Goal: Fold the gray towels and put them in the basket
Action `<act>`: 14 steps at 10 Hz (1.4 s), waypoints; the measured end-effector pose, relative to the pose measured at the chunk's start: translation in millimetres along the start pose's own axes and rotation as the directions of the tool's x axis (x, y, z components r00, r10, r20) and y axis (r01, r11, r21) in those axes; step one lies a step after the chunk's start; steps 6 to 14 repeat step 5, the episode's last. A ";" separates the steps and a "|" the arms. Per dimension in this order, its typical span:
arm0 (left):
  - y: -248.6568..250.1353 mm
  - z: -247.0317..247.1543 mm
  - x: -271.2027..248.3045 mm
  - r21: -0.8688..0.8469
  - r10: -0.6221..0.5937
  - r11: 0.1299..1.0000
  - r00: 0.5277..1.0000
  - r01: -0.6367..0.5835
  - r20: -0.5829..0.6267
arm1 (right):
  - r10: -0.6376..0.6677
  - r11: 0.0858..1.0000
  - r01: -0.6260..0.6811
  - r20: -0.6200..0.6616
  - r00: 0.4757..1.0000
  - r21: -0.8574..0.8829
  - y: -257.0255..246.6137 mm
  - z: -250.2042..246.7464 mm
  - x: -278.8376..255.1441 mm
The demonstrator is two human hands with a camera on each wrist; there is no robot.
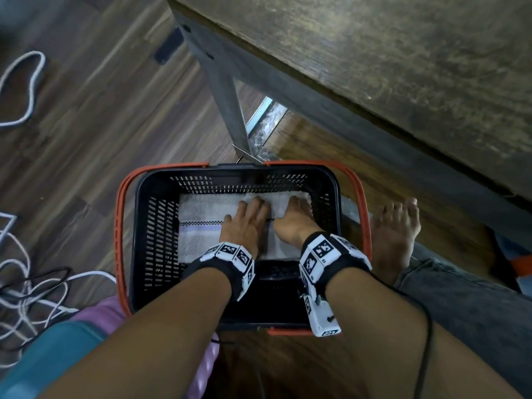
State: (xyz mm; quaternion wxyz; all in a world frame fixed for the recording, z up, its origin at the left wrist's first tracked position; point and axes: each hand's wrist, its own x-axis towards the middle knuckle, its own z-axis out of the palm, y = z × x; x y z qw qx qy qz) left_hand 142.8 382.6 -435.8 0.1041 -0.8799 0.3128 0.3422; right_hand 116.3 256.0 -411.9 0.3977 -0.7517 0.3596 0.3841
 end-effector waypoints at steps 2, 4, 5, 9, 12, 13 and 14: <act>-1.3 -1.1 -1.7 0.011 0.025 1.000 1.000 -0.025 0.005 | 0.158 0.985 -0.156 0.018 0.987 -0.072 -1.8 9.4 -5.9; -2.1 -14.4 -10.7 -0.013 0.043 0.999 0.998 -0.042 0.050 | 0.153 0.986 -0.146 0.087 0.984 -0.076 1.5 -0.7 -13.3; 1.2 -28.7 -18.7 -0.104 0.026 0.994 0.999 -0.030 -0.038 | 0.093 0.989 -0.082 0.092 0.991 -0.120 -0.8 -18.3 -28.6; 1.2 -28.7 -18.7 -0.104 0.026 0.994 0.999 -0.030 -0.038 | 0.093 0.989 -0.082 0.092 0.991 -0.120 -0.8 -18.3 -28.6; 1.2 -28.7 -18.7 -0.104 0.026 0.994 0.999 -0.030 -0.038 | 0.093 0.989 -0.082 0.092 0.991 -0.120 -0.8 -18.3 -28.6; 1.2 -28.7 -18.7 -0.104 0.026 0.994 0.999 -0.030 -0.038 | 0.093 0.989 -0.082 0.092 0.991 -0.120 -0.8 -18.3 -28.6; 1.2 -28.7 -18.7 -0.104 0.026 0.994 0.999 -0.030 -0.038 | 0.093 0.989 -0.082 0.092 0.991 -0.120 -0.8 -18.3 -28.6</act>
